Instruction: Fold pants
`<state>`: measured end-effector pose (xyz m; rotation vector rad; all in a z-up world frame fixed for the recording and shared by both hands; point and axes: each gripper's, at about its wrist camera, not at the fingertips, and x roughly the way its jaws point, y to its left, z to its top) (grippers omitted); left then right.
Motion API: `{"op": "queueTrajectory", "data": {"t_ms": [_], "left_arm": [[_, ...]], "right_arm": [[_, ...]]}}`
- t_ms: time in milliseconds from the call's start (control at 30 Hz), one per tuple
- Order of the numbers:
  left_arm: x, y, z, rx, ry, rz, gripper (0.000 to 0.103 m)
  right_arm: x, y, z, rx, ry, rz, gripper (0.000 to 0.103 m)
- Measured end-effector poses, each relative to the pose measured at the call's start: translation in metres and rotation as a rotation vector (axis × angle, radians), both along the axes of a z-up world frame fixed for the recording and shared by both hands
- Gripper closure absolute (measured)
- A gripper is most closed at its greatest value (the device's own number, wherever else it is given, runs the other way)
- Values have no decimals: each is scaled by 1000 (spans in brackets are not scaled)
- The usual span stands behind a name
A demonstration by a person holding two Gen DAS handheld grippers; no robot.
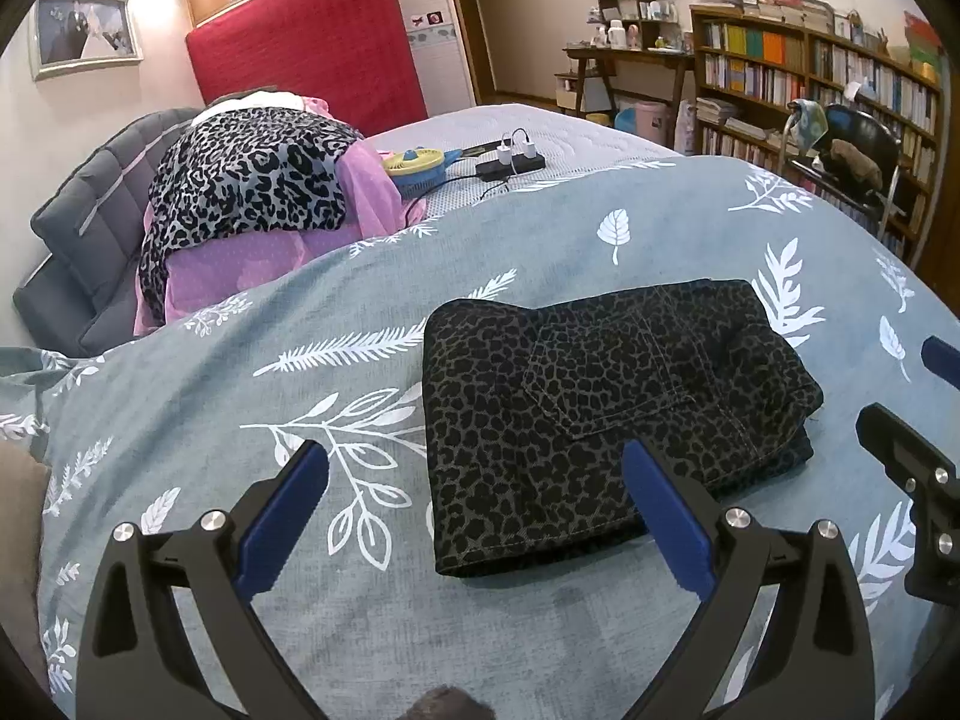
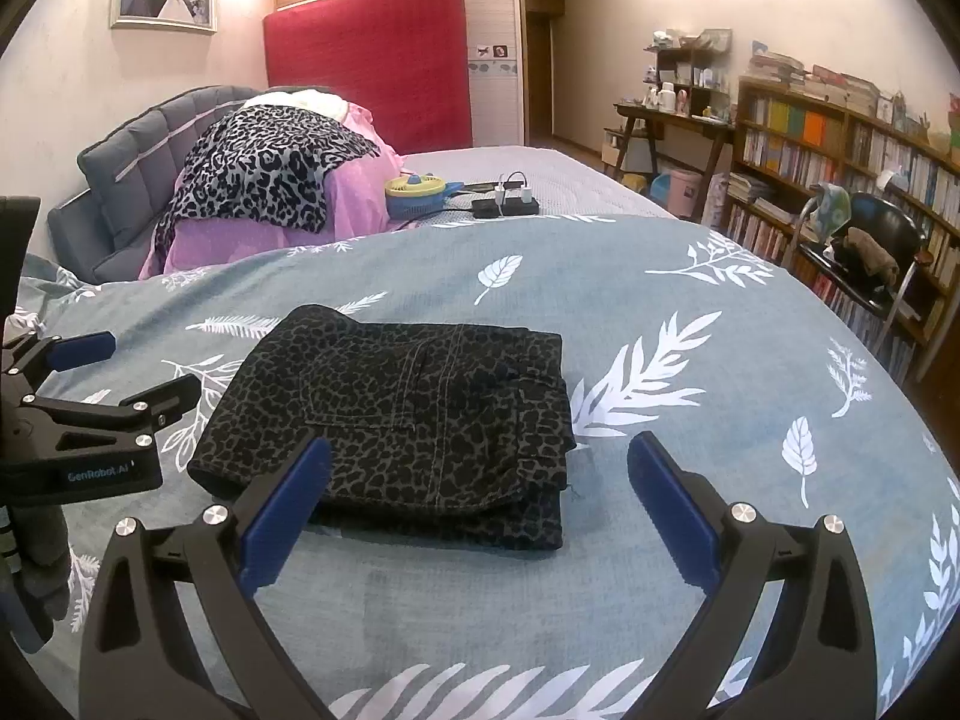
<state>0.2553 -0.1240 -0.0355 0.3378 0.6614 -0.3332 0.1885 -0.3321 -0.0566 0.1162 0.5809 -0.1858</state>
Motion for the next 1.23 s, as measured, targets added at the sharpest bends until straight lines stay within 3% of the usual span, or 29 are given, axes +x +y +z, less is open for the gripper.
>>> {"op": "queueTrajectory", "data": {"t_ms": [1233], "left_arm": [[6,0,-8,28,11,5,6]], "right_arm": [[7,-1,-8,6,27,-8,3]]}}
